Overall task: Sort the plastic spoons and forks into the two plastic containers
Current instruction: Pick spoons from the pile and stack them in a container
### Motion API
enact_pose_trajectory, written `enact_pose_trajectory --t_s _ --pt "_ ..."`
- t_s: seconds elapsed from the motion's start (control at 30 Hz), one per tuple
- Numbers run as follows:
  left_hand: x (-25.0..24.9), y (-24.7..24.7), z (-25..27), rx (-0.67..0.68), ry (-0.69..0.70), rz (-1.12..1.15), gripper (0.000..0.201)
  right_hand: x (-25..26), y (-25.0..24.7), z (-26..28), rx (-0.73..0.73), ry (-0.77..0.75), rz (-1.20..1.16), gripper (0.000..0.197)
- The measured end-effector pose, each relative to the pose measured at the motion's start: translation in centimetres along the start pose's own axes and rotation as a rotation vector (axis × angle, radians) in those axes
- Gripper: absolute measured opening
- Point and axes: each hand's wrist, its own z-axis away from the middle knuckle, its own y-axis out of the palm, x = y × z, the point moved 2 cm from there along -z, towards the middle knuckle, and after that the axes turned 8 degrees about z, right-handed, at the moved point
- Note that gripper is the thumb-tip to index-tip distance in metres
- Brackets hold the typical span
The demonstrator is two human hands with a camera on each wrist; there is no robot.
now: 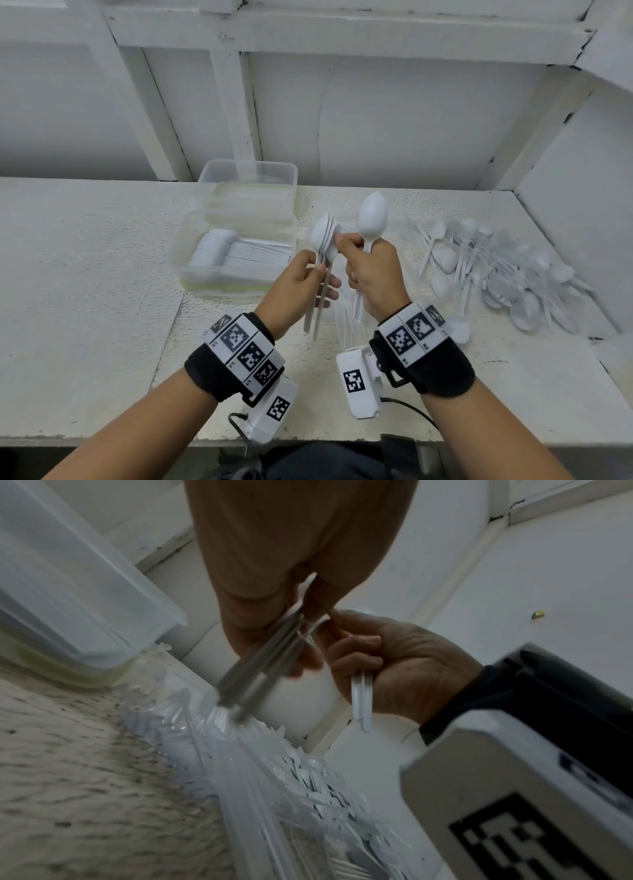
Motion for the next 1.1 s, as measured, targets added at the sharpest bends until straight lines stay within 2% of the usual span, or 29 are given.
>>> enact_pose_trajectory --t_s 0.13,0.2,0.3,0.37,0.47,0.63,0.77,0.87,0.93,1.0,1.1 --pt "0.2 -0.4 -0.1 -0.067 -0.031 -0.067 0.008 0.1 0.1 0.2 0.063 0.002 0.069 0.013" --pt "0.2 -0.7 -0.3 -0.077 -0.078 -0.049 0.013 0.2 0.1 0.3 0.086 0.049 0.109 0.008" --pt "0.4 -1.2 -0.5 -0.083 -0.097 -0.029 0.021 0.0 -0.2 0.3 0.089 0.102 0.130 0.013" --pt "0.6 -1.4 -0.6 -0.090 -0.105 0.010 0.017 -0.3 -0.2 0.6 0.089 0.010 0.192 0.009" --pt "0.7 -1.2 -0.6 -0.099 -0.125 0.082 0.014 -0.6 -0.4 0.9 0.056 -0.134 0.243 0.025" --pt "0.5 -0.4 -0.7 -0.073 -0.116 0.161 0.011 -1.5 -0.1 1.0 -0.006 -0.160 0.249 0.022" --pt "0.8 0.0 -0.8 -0.052 -0.107 0.186 0.026 -1.9 0.5 1.0 -0.071 -0.180 0.299 0.020" --pt "0.8 0.2 -0.9 -0.039 -0.096 0.219 0.029 -2.2 0.8 1.1 -0.107 -0.225 0.406 0.013" --pt "0.8 0.2 -0.9 -0.036 -0.086 0.232 0.029 -2.4 1.1 1.0 -0.121 -0.184 0.407 0.010" --pt "0.8 0.1 -0.9 -0.021 -0.075 0.248 0.029 -2.6 1.0 0.6 -0.112 -0.112 0.391 0.022" --pt "0.6 -0.1 -0.7 0.011 -0.063 0.242 0.027 -2.4 0.8 0.5 -0.048 -0.103 0.415 0.030"
